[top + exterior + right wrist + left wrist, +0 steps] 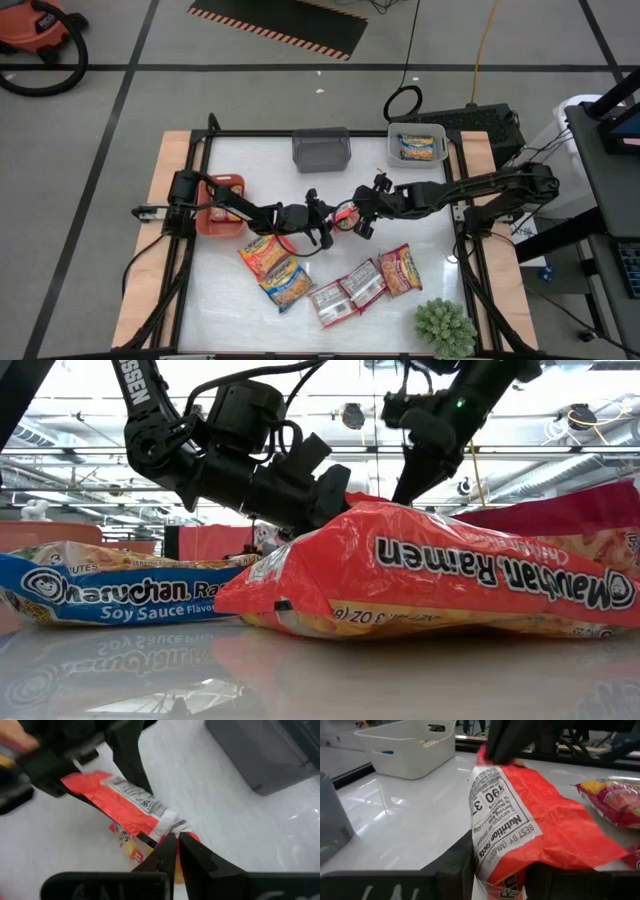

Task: Sort Maruchan noodles
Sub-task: Put the top right orange noodle pack into the black bin

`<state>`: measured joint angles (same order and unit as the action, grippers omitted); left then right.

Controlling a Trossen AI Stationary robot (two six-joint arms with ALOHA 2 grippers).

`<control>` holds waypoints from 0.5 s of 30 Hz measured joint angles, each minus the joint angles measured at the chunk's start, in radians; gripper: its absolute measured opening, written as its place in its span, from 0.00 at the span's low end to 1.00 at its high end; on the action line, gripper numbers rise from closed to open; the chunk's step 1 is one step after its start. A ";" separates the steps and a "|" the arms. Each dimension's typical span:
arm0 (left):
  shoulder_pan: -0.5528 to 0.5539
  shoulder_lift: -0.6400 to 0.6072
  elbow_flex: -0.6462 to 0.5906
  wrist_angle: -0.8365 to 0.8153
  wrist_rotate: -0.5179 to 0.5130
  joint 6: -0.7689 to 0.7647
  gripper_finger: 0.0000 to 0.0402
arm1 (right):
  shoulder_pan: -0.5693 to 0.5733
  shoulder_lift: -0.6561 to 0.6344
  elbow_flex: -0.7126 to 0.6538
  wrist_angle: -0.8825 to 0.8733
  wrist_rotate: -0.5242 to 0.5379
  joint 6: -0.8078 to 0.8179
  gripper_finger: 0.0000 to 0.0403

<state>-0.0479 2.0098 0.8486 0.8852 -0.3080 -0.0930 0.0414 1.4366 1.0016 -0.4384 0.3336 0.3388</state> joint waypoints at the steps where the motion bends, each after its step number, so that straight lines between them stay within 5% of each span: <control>1: 0.000 0.000 0.000 0.000 0.008 0.012 0.32 | 0.001 -0.018 0.000 -0.009 0.000 0.012 0.06; 15: 0.005 -0.246 -0.001 -0.341 0.154 0.128 0.33 | 0.154 -0.149 0.000 -0.077 0.003 0.103 0.35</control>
<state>-0.0430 1.7641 0.8478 0.5443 -0.1542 0.0353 0.1952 1.2877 1.0016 -0.5154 0.3363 0.4417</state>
